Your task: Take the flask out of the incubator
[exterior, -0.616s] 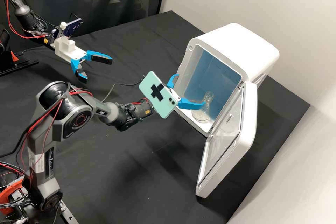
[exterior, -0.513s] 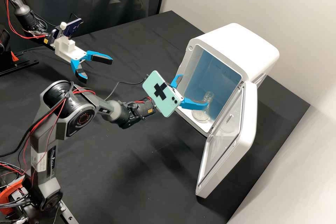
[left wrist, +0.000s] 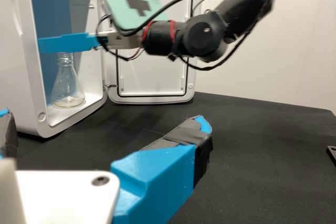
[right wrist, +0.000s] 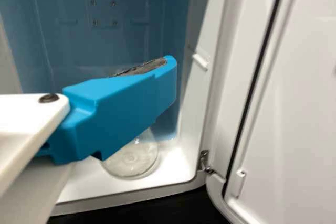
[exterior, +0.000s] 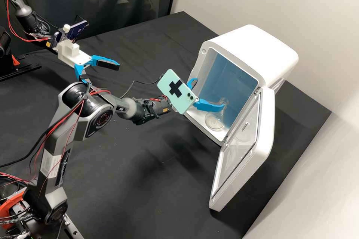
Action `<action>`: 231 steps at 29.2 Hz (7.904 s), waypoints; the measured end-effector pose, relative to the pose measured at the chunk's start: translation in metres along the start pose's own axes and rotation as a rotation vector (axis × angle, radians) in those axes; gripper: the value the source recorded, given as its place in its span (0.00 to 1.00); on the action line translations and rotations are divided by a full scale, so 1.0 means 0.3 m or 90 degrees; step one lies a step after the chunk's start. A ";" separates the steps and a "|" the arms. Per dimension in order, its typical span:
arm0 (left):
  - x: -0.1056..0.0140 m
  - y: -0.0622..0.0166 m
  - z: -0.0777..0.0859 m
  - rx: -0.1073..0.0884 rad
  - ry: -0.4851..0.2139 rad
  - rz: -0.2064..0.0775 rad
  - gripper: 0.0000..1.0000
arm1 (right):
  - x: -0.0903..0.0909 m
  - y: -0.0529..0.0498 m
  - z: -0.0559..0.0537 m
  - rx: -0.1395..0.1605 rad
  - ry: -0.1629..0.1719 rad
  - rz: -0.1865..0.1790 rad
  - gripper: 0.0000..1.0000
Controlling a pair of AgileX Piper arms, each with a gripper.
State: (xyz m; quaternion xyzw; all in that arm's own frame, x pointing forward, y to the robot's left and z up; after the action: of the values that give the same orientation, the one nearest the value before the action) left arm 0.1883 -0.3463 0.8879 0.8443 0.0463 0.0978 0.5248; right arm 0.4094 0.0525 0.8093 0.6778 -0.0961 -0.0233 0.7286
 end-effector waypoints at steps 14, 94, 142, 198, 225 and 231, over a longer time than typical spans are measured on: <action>0.005 -0.001 0.008 0.001 -0.008 -0.002 1.00 | 0.026 -0.065 0.001 -0.016 -0.035 -0.007 1.00; 0.014 0.016 0.060 0.019 -0.041 0.002 1.00 | 0.299 -0.129 -0.021 -0.097 -0.116 -0.024 1.00; 0.006 0.027 0.048 0.023 -0.026 0.011 1.00 | 0.258 -0.191 0.038 -0.054 -0.132 -0.059 0.00; 0.002 0.034 0.047 0.026 -0.024 0.017 1.00 | 0.230 -0.205 0.041 -0.054 -0.121 -0.055 0.00; -0.007 0.045 0.036 0.030 -0.012 0.026 1.00 | -0.020 -0.067 0.142 0.057 -0.053 -0.037 0.00; -0.009 0.046 0.033 0.031 -0.011 0.026 1.00 | -0.060 -0.056 0.165 0.050 -0.031 -0.029 0.00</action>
State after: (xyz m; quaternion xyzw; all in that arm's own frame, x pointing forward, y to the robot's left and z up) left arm 0.1875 -0.3617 0.8956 0.8584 0.0267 0.1003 0.5023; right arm 0.3850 0.0054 0.7938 0.7073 -0.0993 -0.0526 0.6979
